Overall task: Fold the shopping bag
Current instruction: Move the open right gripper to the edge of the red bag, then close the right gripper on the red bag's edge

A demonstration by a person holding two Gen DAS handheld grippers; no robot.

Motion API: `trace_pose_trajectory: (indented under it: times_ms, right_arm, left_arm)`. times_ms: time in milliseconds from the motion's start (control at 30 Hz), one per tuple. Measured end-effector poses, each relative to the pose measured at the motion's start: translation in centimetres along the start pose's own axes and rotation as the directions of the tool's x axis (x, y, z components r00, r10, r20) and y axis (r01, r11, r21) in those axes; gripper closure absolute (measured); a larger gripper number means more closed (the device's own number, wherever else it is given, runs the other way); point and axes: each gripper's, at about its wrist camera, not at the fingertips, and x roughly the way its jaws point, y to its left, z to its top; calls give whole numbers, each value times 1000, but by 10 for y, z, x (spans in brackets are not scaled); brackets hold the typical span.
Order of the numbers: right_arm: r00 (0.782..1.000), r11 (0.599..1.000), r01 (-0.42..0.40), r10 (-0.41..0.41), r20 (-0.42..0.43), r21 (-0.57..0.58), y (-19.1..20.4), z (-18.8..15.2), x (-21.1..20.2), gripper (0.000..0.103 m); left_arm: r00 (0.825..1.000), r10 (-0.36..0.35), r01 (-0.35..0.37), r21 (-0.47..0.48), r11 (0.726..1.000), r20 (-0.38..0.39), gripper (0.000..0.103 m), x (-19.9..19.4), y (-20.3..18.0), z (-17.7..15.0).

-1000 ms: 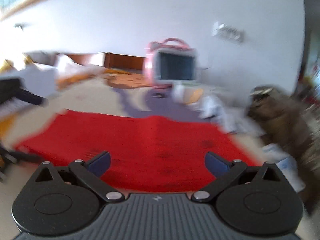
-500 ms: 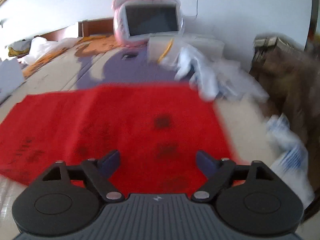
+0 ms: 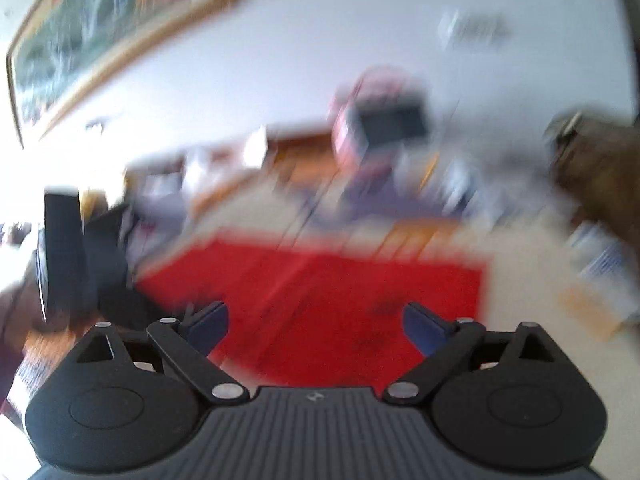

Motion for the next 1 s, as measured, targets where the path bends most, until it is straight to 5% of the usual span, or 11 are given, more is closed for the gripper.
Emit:
trace_pose_trajectory:
  times_ms: [100,167,233,333,467,500,600,800,900,1000]
  right_arm:
    - [992,985,-109,118,-54,135,-65,17,15,6]
    - [988,980,-105,122,-92,168,-82,19,28,39]
    - [970,956,-141,185,-155,258,-106,20,47,48]
    - [939,906,-168,268,-217,389,-127,11,69,48]
    - [934,923,-124,233,-273,365,-124,2,80,48]
    - [933,925,-127,234,-274,358,-121,-1,76,48]
    - [930,926,-130,238,-280,355,-127,1,83,51]
    - [918,931,-93,217,-332,353,-142,5,108,53]
    - [900,912,-138,279,-336,386,-143,5,112,53]
    - [866,867,-202,376,-330,456,-147,2,116,67]
  left_arm:
    - [998,-23,28,-81,996,54,1,-10,8,6]
    - [994,-46,58,-123,991,98,1,-20,9,13]
    - [992,-82,95,-138,986,95,1,-22,6,21]
    - [984,-141,157,-162,974,107,1,-27,-2,30]
    - [954,-245,284,-264,922,171,3,-32,-3,38]
    - [942,-281,325,-291,900,185,11,-29,-4,40]
    - [933,-322,356,-285,890,161,41,-18,-15,45]
    - [920,-372,391,-290,873,120,40,1,-29,49]
    - [914,-385,405,-315,858,125,39,4,-26,44]
    - [915,-384,404,-316,858,128,38,3,-26,42]
